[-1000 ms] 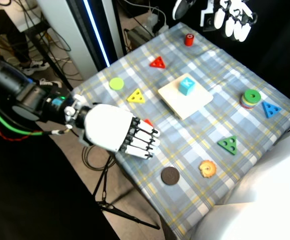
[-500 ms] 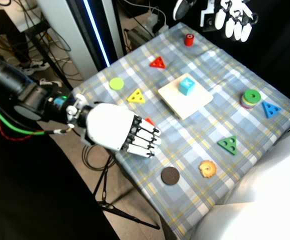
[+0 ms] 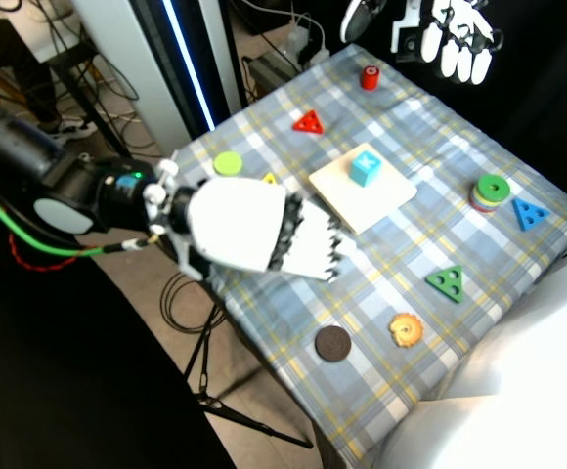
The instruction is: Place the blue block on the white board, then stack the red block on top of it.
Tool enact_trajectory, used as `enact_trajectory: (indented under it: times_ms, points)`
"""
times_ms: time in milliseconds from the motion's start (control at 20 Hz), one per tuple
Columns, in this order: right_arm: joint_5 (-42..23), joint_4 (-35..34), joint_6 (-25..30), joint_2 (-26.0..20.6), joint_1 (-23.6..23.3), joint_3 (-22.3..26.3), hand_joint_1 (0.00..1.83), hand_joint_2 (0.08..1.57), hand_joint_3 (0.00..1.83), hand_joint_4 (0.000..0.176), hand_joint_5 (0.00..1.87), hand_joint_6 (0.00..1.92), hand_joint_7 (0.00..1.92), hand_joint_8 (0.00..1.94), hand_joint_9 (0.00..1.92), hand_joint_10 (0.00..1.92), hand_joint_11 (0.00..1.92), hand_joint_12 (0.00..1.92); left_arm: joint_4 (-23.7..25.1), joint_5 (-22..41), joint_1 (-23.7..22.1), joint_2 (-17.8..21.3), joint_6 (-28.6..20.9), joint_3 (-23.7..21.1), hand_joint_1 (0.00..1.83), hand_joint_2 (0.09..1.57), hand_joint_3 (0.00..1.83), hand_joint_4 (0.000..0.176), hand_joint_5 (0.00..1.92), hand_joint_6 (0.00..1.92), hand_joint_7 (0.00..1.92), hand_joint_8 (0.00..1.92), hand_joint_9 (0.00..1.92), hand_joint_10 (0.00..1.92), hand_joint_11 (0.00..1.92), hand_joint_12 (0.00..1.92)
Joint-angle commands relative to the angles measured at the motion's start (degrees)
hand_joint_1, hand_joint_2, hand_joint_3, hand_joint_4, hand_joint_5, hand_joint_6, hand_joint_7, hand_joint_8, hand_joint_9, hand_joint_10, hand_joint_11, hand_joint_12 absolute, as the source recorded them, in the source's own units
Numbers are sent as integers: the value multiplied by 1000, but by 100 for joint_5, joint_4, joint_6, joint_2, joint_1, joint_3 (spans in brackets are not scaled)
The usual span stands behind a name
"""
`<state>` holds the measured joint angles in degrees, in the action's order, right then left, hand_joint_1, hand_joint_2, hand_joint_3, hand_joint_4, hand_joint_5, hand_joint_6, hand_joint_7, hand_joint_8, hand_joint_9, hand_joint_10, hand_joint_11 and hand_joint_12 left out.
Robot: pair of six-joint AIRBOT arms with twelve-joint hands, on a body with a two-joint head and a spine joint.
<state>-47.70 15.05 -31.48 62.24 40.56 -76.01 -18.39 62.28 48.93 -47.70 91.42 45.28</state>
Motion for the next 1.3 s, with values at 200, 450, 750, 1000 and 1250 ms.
enact_trajectory:
  times_ms: [200, 450, 750, 1000, 1250]
  points:
    - [-655, 755, 642, 168, -597, -159, 1148, 1110, 0, 0, 985, 971, 850, 120, 767, 402, 479, 1239, 140, 612, 31, 119, -64, -8, 800, 911, 0, 69, 528, 0, 436, 2, 331, 1, 0, 855]
    - [-689, 1416, 1203, 381, -849, -306, 1172, 1072, 0, 0, 1068, 835, 930, 56, 778, 223, 270, 1226, 135, 602, 104, 238, -64, -64, 820, 895, 0, 87, 529, 0, 438, 2, 330, 3, 0, 722]
    - [-672, 1624, 1530, 646, -849, -560, 1148, 1097, 0, 0, 1012, 924, 843, 0, 674, 17, 85, 1027, 135, 554, 113, 246, -64, -64, 795, 899, 0, 85, 522, 0, 425, 0, 336, 3, 0, 711]
    - [-617, 1703, 1546, 742, -855, -610, 1134, 1106, 2, 0, 993, 961, 834, 1, 686, 3, 114, 1031, 134, 538, 109, 243, -64, -63, 794, 893, 0, 86, 497, 0, 411, 0, 334, 0, 0, 673]
    - [-542, 1760, 1555, 807, -855, -622, 1135, 1117, 1, 0, 969, 998, 785, 1, 599, 9, 3, 954, 134, 538, 108, 243, -64, -64, 814, 901, 1, 64, 503, 1, 431, 4, 339, 5, 0, 552]
